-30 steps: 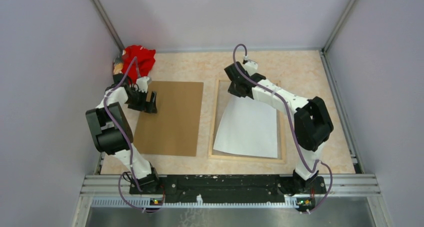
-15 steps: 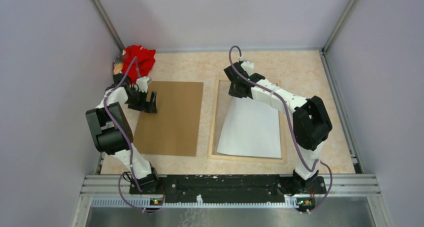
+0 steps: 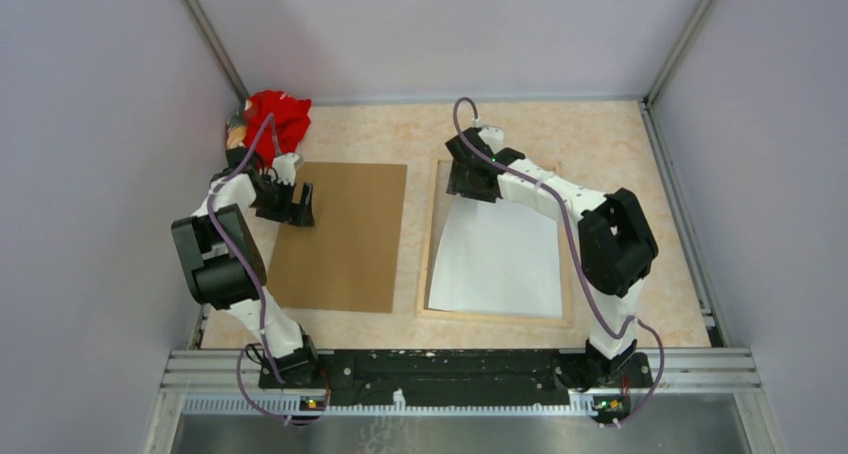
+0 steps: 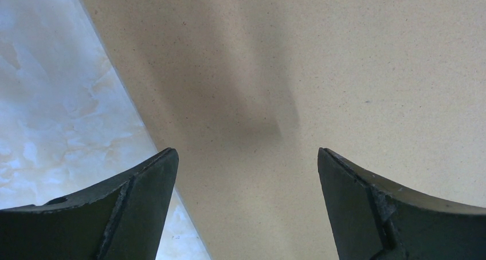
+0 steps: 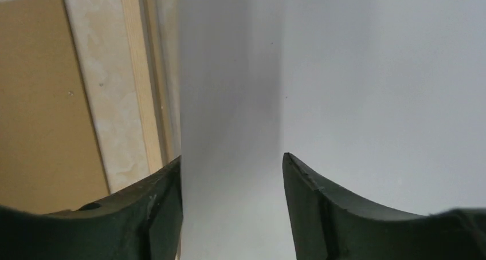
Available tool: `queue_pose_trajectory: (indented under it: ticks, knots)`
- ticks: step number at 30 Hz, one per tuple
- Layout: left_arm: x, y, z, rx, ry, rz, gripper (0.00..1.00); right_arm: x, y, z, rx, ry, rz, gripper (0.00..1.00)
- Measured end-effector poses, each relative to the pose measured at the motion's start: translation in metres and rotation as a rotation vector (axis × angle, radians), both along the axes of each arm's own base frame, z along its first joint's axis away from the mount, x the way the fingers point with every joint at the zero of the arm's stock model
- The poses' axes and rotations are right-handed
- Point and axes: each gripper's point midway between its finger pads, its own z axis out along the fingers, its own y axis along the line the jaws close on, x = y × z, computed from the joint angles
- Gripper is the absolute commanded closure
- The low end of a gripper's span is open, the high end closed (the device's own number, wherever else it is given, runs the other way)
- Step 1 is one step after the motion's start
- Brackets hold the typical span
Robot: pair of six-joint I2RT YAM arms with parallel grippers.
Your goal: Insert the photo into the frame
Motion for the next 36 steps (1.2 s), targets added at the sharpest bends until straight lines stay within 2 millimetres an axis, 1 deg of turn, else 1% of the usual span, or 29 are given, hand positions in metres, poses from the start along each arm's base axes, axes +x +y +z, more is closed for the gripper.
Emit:
queue_pose_trajectory:
  ticks: [1, 2, 7, 16, 22, 23, 26, 28, 30, 32, 34, 36]
  knots:
    - [0.0, 0.0, 0.0, 0.0, 0.0, 0.0, 0.02, -0.001, 0.0, 0.0, 0.002, 0.003, 0.002, 0.06]
    - [0.0, 0.0, 0.0, 0.0, 0.0, -0.002, 0.02, -0.001, 0.001, 0.0, 0.004, 0.005, 0.001, 0.02]
    - [0.0, 0.0, -0.001, 0.004, -0.001, -0.009, 0.02, -0.001, 0.002, 0.0, 0.005, 0.006, 0.014, 0.01]
    - [0.0, 0.001, -0.001, 0.006, -0.002, -0.012, 0.01, 0.0, 0.011, 0.002, 0.032, 0.0, 0.055, 0.01]
    - [-0.001, 0.005, -0.001, 0.02, 0.002, -0.002, 0.01, -0.002, 0.025, 0.004, 0.084, -0.016, 0.116, 0.01]
    - [-0.001, 0.007, -0.002, 0.021, 0.005, 0.003, 0.02, -0.004, 0.03, 0.005, 0.095, -0.019, 0.128, 0.01]
    - [-0.001, 0.019, -0.003, 0.023, 0.01, 0.031, 0.04, -0.016, 0.056, 0.011, 0.139, -0.027, 0.185, 0.01]
    - [0.001, 0.031, -0.001, 0.026, 0.007, 0.058, 0.08, -0.028, 0.085, 0.017, 0.175, -0.028, 0.23, 0.01]
    - [0.004, 0.044, 0.003, 0.032, -0.005, 0.088, 0.15, -0.039, 0.118, 0.025, 0.223, -0.037, 0.278, 0.01]
    - [0.007, 0.061, 0.009, 0.049, -0.024, 0.121, 0.22, -0.046, 0.146, 0.027, 0.264, -0.039, 0.305, 0.02]
    - [0.008, 0.075, 0.012, 0.075, -0.039, 0.156, 0.28, -0.052, 0.166, 0.019, 0.286, -0.026, 0.318, 0.01]
    - [0.008, 0.089, 0.011, 0.113, -0.046, 0.19, 0.3, -0.056, 0.174, 0.002, 0.285, 0.003, 0.311, 0.02]
